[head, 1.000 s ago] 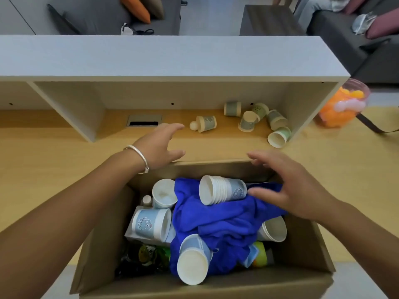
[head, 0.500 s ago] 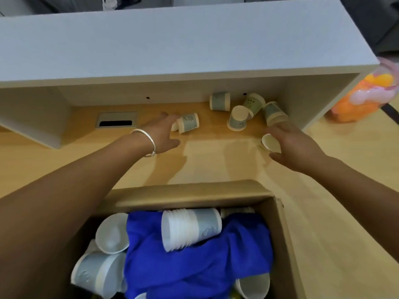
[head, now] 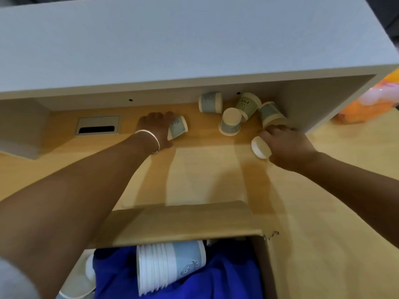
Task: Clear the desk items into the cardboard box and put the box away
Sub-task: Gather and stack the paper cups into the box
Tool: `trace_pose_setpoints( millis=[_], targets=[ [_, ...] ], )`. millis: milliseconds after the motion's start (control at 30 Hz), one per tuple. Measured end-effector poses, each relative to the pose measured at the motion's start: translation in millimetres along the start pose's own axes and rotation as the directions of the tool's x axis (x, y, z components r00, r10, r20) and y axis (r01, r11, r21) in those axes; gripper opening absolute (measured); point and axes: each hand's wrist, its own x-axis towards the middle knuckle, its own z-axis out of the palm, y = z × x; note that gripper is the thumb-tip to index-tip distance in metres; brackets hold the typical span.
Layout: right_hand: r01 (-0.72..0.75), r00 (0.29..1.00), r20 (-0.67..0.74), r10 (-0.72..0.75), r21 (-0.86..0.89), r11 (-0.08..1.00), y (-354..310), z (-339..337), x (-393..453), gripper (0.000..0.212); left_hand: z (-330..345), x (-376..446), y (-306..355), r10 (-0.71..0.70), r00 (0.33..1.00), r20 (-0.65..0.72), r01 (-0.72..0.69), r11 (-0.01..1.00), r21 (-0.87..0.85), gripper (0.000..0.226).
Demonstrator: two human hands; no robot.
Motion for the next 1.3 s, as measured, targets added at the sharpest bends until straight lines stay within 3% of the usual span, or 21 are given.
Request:
trace_pose_setpoints(
  millis=[67,167,233,333,400,600,667,733,800,867,1000,1100,1233,1300],
  targets=[
    [-0.046,0.999,-0.004,0.049,0.304,0.952,-9.0,0.2,-0.6,0.063,1.6,1.4,2.8,-0.009,0.999,-0.046,0.010,1.000,0.011,0.076],
    [-0.093,0.994,0.023,0.108,0.710,0.698,-37.8,2.5,-2.2,0.070,2.7,-2.1,6.5,0.000,0.998,-0.061,-0.004,0.998,-0.055,0.072],
    [-0.109,0.992,0.050,0.113,0.791,0.602,-57.8,7.0,0.1,0.071,-1.1,-8.8,8.6,0.000,1.000,-0.023,-0.004,0.985,-0.171,0.074],
    [-0.116,0.991,0.060,0.117,0.820,0.561,-77.4,12.0,4.8,0.074,-10.0,-24.9,9.5,0.031,1.000,0.008,-0.026,0.940,-0.341,0.076],
    [-0.115,0.991,0.062,0.115,0.829,0.547,-83.9,12.5,5.6,0.080,-15.1,-38.2,8.0,0.076,0.997,0.014,-0.066,0.928,-0.367,0.078],
    [-0.108,0.987,0.158,-0.036,0.806,0.581,-69.6,1.9,-7.4,0.116,-21.8,-62.8,7.6,0.091,0.993,0.079,-0.069,0.968,-0.241,0.086],
    [-0.119,0.989,0.148,-0.006,0.818,0.562,-54.8,-3.8,-11.2,0.105,-18.5,-65.5,9.7,0.097,0.988,0.122,-0.070,0.975,-0.211,0.084],
    [-0.153,0.986,0.085,0.141,0.782,0.604,-36.9,-7.8,-9.9,0.083,-14.4,-65.4,9.9,0.093,0.982,0.167,-0.057,0.976,-0.208,0.087],
    [-0.194,0.966,-0.001,0.259,0.661,0.725,-18.9,-11.1,-2.7,0.065,-12.4,-63.6,9.6,0.083,0.975,0.207,-0.032,0.971,-0.238,0.093],
    [-0.214,0.958,-0.058,0.280,0.503,0.837,-5.4,-13.5,7.4,0.058,-13.4,-58.9,11.2,0.078,0.974,0.211,-0.013,0.956,-0.292,0.096],
    [-0.213,0.959,-0.118,0.257,0.296,0.931,7.2,-15.1,26.5,0.055,-16.5,-35.2,27.6,0.112,0.994,-0.001,-0.107,0.947,-0.302,0.075],
    [-0.268,0.955,-0.069,0.290,0.224,0.937,11.0,-16.3,37.4,0.048,-24.3,-10.4,54.7,0.207,0.965,-0.158,-0.244,0.933,-0.264,0.065],
    [-0.289,0.957,-0.015,0.291,0.090,0.953,11.2,-15.5,45.0,0.043,-32.5,28.1,92.8,0.301,0.937,-0.179,-0.343,0.890,-0.299,0.058],
    [-0.274,0.961,-0.019,0.276,0.065,0.960,11.5,-15.1,44.1,0.042,-31.6,41.4,107.6,0.335,0.930,-0.154,-0.367,0.879,-0.303,0.068]
  ],
)
